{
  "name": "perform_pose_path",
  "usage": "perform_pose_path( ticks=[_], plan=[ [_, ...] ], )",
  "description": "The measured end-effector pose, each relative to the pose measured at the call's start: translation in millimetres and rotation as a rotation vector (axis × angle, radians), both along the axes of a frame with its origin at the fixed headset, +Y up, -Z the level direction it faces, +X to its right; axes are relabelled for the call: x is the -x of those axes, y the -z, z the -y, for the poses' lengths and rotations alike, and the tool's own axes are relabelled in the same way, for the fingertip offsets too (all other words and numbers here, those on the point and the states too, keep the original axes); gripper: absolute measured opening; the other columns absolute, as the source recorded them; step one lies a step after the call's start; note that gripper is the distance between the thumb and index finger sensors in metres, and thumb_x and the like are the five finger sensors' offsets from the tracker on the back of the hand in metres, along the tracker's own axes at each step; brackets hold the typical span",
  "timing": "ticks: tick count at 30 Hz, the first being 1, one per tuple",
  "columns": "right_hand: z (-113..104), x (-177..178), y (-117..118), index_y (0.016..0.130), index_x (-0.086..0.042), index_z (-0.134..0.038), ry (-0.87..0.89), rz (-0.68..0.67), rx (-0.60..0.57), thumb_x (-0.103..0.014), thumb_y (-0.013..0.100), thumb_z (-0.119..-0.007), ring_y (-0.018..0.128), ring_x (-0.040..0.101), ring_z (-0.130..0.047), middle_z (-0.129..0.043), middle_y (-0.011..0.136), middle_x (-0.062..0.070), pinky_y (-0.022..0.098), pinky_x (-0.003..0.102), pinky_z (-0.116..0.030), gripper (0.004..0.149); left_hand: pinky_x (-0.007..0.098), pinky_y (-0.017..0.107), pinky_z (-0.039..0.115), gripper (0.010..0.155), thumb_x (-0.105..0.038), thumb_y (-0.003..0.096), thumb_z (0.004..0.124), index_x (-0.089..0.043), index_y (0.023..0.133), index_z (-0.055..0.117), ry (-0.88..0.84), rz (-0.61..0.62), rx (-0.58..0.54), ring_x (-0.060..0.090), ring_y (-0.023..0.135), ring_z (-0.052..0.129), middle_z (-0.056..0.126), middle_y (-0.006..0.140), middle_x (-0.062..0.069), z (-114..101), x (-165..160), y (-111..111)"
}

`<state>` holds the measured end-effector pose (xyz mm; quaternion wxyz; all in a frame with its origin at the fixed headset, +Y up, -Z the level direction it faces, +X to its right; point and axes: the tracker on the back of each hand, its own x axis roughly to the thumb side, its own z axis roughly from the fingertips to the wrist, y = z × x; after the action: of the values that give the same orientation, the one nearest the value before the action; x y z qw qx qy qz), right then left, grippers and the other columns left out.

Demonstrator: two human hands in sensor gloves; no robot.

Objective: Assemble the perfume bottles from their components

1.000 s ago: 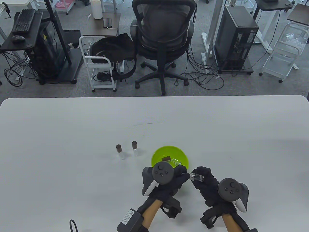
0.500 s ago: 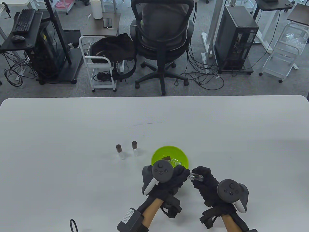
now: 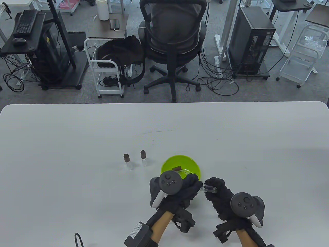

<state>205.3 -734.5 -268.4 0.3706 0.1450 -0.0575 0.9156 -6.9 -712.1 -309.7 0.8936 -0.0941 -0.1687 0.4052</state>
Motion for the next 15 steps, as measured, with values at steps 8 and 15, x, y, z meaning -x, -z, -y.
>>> perform_pose_path(
  ticks=[8,15],
  plan=[
    [1.2,0.4,0.9,0.103,-0.017,-0.042,0.025,-0.013,0.027,-0.031,0.054,-0.069,0.085,0.024,-0.096,-0.069,0.105,0.011,0.06,0.027,-0.091,0.058,0.032,0.053,0.083,0.042,-0.037,0.0534,0.072,-0.021,0.093,0.076,-0.007,0.049,-0.164,0.023,0.062,0.102,0.094,0.084,0.006,-7.1,0.8,-1.2],
    [2.1,-3.4,3.0,0.102,-0.016,-0.043,0.09,-0.021,0.07,-0.031,0.053,-0.07,0.083,0.025,-0.097,-0.071,0.104,0.012,0.059,0.027,-0.092,0.058,0.03,0.057,0.082,0.043,-0.037,0.0519,0.072,-0.024,0.093,0.074,0.113,0.083,-0.396,0.02,0.066,0.101,0.092,0.087,0.002,-12.3,-4.8,-9.4]
  ],
)
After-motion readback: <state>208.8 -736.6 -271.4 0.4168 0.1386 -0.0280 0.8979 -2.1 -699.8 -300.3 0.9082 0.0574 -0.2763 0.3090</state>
